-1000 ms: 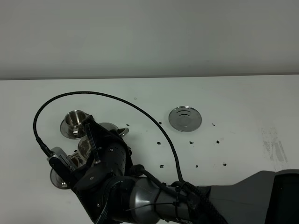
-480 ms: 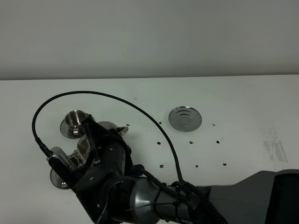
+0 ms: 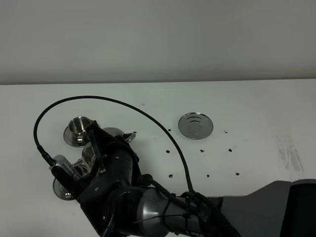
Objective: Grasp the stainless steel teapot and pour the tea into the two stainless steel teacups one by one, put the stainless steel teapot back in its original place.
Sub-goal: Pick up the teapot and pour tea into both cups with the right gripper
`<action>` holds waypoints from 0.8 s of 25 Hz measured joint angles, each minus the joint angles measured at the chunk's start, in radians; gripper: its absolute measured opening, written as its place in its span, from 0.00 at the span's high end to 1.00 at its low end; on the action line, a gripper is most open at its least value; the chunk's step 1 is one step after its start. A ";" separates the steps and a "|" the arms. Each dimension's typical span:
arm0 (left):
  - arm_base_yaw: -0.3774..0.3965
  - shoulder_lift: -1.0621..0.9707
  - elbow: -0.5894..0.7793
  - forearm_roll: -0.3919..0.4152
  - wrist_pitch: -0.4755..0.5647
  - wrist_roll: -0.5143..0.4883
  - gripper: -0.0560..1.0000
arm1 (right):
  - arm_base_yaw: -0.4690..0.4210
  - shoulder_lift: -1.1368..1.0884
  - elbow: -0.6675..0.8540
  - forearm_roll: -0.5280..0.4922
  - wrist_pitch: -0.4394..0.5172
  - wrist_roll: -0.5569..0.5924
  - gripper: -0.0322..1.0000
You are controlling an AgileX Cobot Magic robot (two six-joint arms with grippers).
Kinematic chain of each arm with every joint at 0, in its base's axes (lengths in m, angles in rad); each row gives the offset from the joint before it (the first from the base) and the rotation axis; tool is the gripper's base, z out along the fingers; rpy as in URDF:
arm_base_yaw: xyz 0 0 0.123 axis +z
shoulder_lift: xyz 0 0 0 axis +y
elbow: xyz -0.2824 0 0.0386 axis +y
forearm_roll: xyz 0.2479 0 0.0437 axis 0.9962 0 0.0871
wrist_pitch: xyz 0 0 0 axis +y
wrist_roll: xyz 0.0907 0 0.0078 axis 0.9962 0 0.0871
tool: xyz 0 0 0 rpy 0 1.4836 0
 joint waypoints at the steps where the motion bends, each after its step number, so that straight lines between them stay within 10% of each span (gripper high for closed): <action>1: 0.000 0.000 0.000 0.000 0.000 0.000 0.56 | 0.000 0.000 0.000 0.000 0.000 -0.001 0.78; 20: 0.000 0.000 0.000 0.000 0.000 0.000 0.56 | 0.000 0.000 0.000 -0.015 0.011 -0.030 0.78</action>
